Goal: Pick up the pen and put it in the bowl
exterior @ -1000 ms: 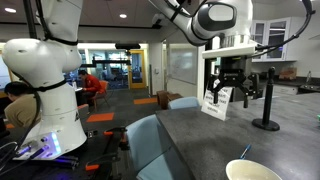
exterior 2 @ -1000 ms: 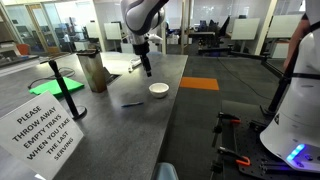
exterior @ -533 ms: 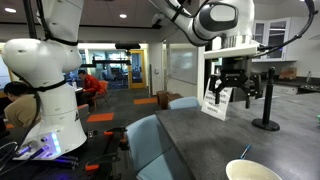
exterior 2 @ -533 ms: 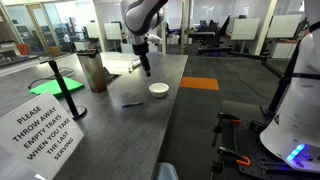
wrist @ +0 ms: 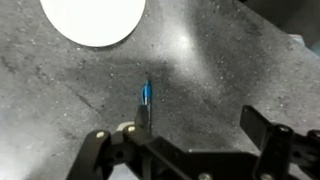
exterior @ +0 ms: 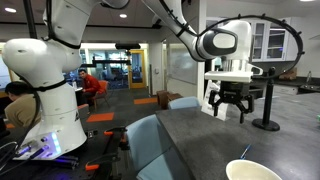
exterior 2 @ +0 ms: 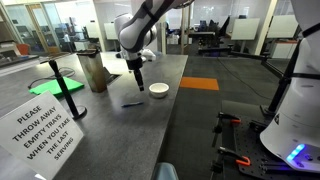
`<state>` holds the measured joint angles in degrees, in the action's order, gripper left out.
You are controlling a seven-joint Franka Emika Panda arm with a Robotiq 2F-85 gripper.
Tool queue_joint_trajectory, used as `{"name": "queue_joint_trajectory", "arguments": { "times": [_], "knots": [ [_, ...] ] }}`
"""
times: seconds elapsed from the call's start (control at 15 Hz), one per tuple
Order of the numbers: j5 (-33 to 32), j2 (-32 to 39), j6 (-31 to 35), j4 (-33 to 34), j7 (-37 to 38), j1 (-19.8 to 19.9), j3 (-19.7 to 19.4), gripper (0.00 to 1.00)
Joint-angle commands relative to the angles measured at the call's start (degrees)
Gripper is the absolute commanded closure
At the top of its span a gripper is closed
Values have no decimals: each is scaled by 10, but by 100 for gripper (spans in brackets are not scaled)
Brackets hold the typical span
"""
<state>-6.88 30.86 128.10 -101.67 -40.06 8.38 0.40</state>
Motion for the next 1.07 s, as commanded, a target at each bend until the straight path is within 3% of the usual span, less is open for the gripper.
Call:
{"name": "queue_joint_trajectory", "arguments": {
  "times": [0.0,0.27,1.0],
  "knots": [
    [-5,61,39,51,-3,12,11,0],
    [-9,126,78,103,-8,22,18,0],
    [-13,251,37,264,9,15,26,0]
  ]
}}
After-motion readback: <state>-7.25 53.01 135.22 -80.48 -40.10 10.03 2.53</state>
